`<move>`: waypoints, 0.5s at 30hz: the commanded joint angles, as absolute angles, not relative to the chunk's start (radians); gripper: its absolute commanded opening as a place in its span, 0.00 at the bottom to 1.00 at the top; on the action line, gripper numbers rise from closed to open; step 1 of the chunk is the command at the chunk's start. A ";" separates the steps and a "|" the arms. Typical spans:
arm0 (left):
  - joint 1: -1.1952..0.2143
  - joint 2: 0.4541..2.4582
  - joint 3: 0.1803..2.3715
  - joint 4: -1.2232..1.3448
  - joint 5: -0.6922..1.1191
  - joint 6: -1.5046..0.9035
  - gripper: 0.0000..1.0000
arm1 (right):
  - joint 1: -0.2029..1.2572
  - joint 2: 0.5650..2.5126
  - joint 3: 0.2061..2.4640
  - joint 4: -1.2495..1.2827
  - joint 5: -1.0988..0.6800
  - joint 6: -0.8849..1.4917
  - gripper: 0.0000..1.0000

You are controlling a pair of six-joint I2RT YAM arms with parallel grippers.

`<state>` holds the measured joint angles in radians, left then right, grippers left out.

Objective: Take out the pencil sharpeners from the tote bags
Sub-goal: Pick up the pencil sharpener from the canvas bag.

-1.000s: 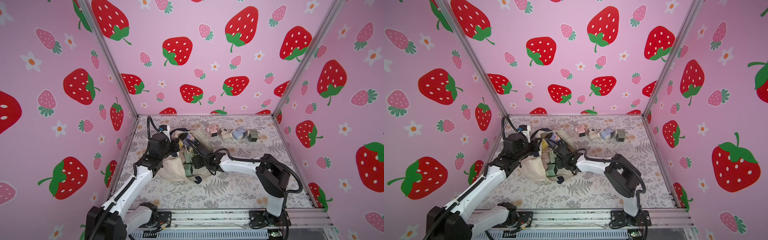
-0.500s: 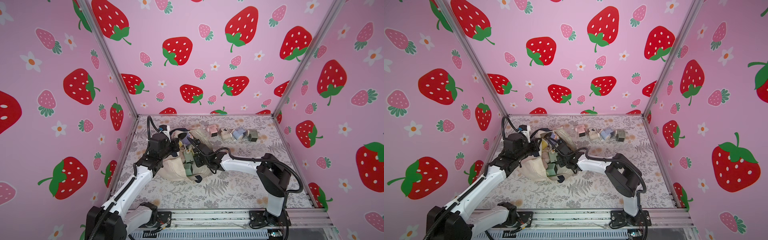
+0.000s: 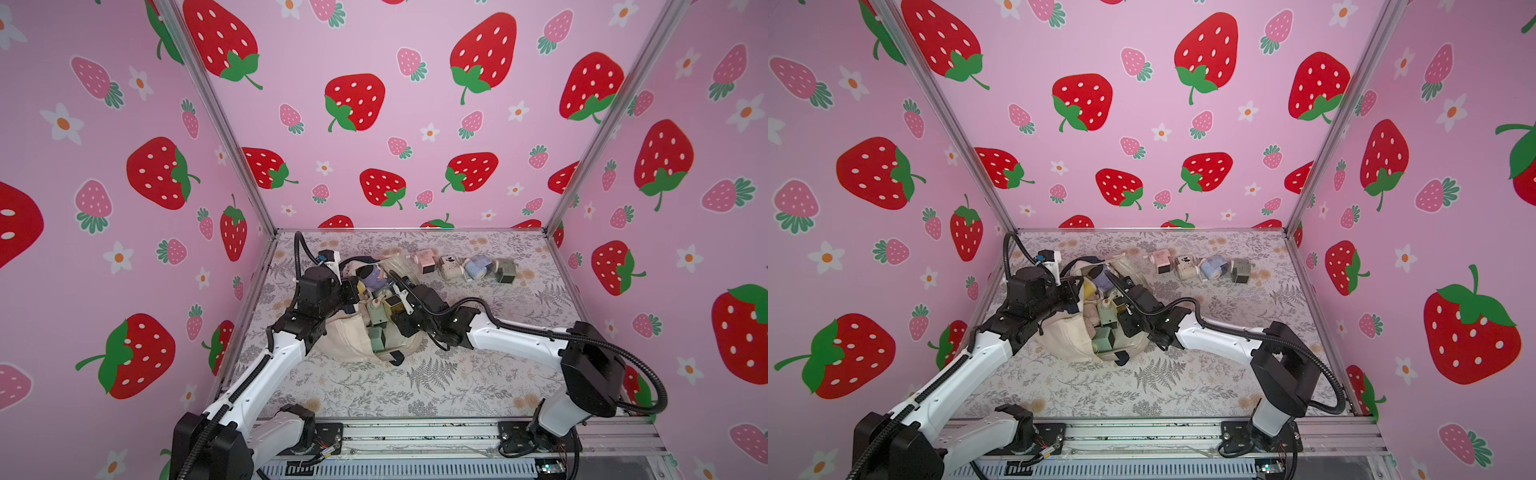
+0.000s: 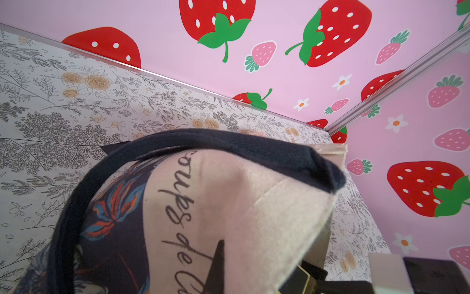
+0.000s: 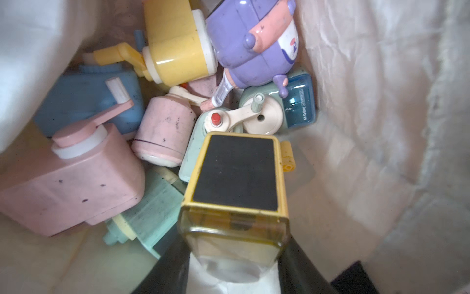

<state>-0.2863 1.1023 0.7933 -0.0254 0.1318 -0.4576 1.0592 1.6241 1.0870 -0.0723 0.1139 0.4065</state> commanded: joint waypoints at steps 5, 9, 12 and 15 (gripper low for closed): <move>-0.292 1.102 0.784 -0.031 0.162 -0.462 0.00 | 1.062 1.507 1.046 -0.053 0.040 0.373 0.49; -0.292 1.099 0.785 -0.030 0.161 -0.462 0.00 | 1.062 1.491 1.035 -0.046 0.030 0.376 0.49; -0.293 1.101 0.785 -0.029 0.161 -0.462 0.00 | 1.062 1.543 1.053 -0.049 0.018 0.379 0.49; -0.293 1.104 0.784 -0.030 0.165 -0.461 0.00 | 1.062 1.622 1.079 -0.041 -0.003 0.386 0.49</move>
